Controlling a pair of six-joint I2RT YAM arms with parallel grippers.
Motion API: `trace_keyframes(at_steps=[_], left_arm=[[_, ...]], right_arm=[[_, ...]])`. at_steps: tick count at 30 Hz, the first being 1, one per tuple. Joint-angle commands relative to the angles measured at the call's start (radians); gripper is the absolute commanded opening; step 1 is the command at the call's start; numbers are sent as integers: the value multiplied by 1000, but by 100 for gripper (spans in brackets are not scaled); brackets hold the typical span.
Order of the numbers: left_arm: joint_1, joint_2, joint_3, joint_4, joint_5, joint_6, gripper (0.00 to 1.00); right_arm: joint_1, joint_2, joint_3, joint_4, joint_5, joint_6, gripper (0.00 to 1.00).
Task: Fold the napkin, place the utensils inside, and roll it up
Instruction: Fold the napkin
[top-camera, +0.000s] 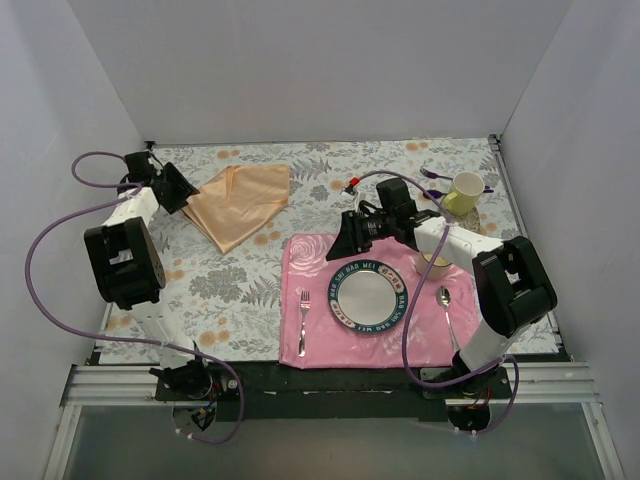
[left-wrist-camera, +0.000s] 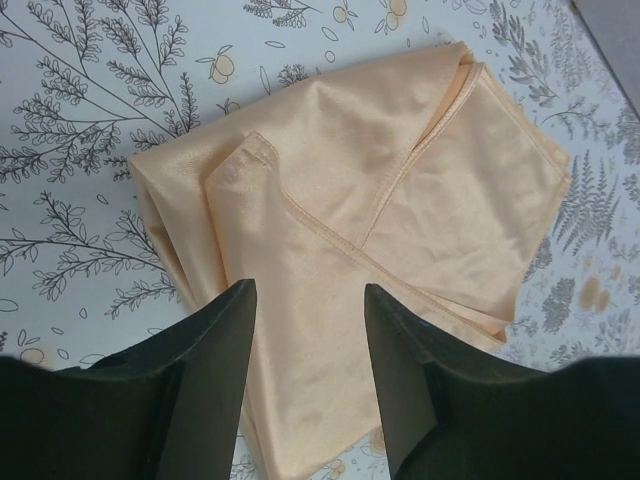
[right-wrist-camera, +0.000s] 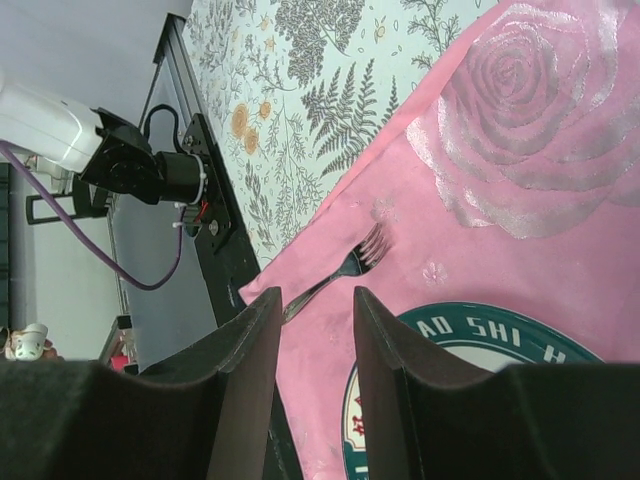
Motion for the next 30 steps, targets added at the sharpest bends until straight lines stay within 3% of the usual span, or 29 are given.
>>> trace_keyframes(at_steps=[1, 14, 22, 30], left_arm=[[-36, 11, 36, 32, -135, 35, 45], [-134, 102, 121, -8, -425, 115, 57], [-145, 139, 139, -21, -468, 130, 52], [-145, 174, 165, -42, -498, 173, 52]], right_arm=[[7, -8, 44, 28, -9, 2, 43], [7, -14, 26, 31, -10, 7, 43], [7, -20, 24, 30, -10, 6, 43], [7, -6, 58, 25, -6, 4, 43]])
